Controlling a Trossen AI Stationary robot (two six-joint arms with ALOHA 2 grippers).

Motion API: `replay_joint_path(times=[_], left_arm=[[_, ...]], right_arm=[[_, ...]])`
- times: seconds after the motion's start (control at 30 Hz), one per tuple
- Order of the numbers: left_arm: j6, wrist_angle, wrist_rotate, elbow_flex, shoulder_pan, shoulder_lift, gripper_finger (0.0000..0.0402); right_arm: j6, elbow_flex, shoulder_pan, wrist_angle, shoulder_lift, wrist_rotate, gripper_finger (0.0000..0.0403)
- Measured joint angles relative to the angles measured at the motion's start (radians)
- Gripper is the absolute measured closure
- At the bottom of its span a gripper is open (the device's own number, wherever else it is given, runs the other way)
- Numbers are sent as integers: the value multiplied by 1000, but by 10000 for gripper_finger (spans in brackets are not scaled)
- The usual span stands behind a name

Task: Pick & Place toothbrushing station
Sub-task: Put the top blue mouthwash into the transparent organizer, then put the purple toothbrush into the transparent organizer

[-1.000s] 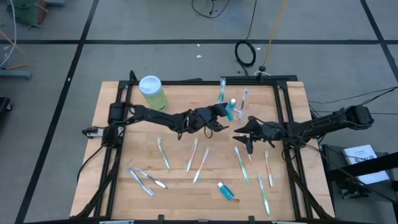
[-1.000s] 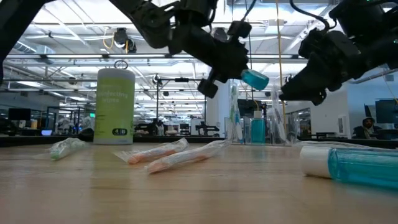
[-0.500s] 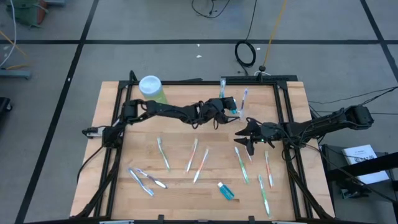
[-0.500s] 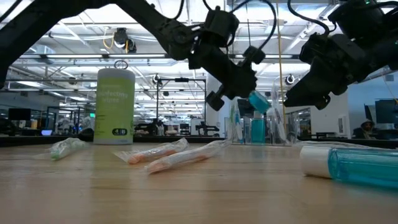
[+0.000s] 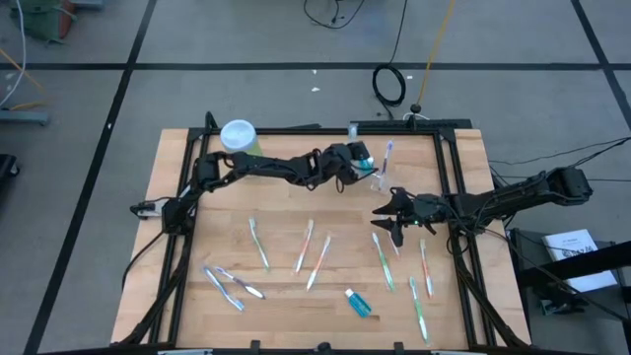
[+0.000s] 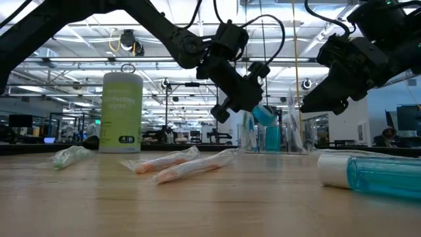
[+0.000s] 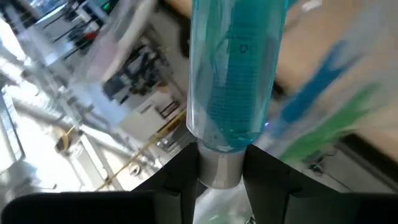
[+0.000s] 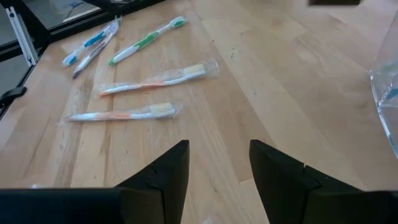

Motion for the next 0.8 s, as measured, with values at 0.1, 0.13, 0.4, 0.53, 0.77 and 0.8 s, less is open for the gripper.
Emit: replay_joint_path(times=[0.1,0.13,0.4,0.53,0.77,0.8], left_arm=[[-4,-29,19,0,-8,0,278],[-8,-27,22,0,-11,0,273],[-41,-22,20,0,-15,0,232],[-90,-21,20,0,-18,0,223],[-283,16,-41,0,-66,-14,234],[-315,14,-41,0,-74,-28,238]], right_arm=[[0,0,0,0,0,0,243],[0,0,0,0,0,0,243],[0,0,0,0,0,0,243],[0,0,0,0,0,0,243],[0,-1,0,0,0,-1,243],[0,-1,0,0,0,-1,243]])
